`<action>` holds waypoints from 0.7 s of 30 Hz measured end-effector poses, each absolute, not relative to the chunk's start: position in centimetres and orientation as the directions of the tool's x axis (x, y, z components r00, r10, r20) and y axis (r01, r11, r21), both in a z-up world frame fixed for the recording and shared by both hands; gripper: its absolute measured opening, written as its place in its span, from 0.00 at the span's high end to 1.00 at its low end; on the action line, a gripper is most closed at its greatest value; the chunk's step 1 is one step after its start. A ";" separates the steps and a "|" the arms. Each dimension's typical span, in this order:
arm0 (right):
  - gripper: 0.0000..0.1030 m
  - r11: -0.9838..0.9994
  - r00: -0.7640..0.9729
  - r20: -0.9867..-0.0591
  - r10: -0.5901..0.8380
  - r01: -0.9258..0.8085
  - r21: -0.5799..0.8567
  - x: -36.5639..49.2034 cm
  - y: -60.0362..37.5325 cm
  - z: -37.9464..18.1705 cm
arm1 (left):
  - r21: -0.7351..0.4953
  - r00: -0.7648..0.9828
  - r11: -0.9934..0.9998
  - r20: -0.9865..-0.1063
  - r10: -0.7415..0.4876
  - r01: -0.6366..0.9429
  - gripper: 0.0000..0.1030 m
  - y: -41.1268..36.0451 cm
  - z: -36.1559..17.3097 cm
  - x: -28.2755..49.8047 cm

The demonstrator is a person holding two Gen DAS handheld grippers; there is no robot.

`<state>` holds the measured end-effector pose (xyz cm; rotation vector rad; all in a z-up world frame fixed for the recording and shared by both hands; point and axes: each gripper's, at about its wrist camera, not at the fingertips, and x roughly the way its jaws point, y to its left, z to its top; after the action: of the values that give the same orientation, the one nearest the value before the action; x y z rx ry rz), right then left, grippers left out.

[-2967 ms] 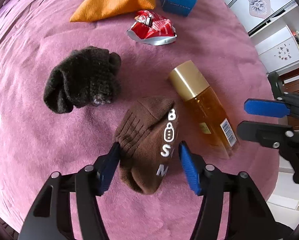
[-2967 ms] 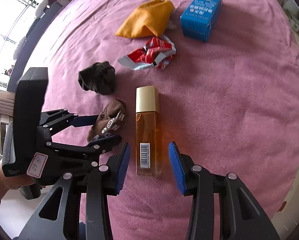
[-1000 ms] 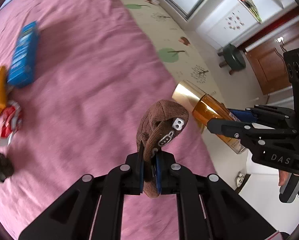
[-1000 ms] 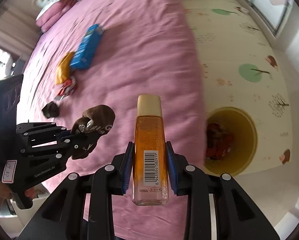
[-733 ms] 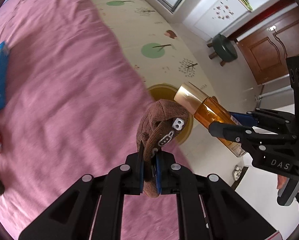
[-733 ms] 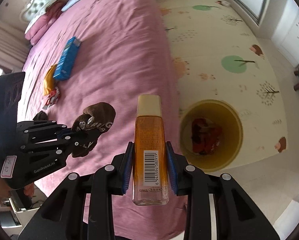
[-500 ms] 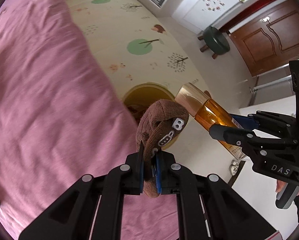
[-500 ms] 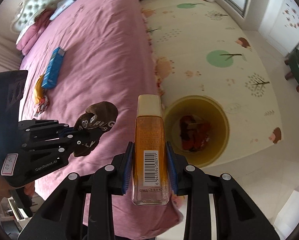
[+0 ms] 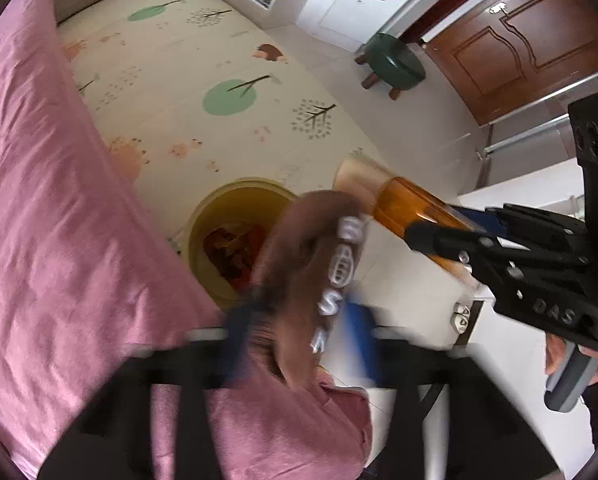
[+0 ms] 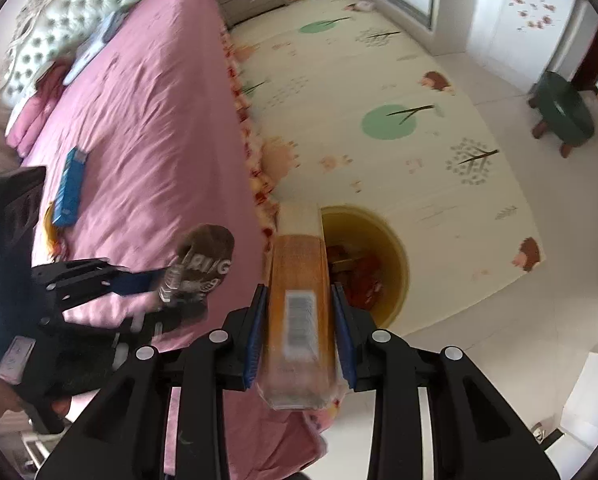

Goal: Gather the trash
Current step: 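Open both tools to drop glove and bottle into the bin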

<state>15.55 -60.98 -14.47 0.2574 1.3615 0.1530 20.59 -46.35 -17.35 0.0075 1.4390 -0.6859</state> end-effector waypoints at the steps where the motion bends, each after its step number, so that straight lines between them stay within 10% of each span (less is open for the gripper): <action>1: 0.65 0.964 0.207 -0.946 0.247 0.048 0.263 15.6 -61.3 -14.5 | -0.394 -0.015 0.808 -0.902 -0.431 0.438 0.34 -46.6 -17.2 20.6; 21: 0.66 0.949 0.201 -0.930 0.309 -0.006 0.314 17.1 -59.4 -14.0 | -0.339 0.005 0.844 -0.927 -0.375 0.417 0.34 -44.5 -17.1 20.5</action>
<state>17.12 -59.44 -14.02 0.2643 1.3552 0.2235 20.49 -44.50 -17.06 0.0360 1.4382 -0.6199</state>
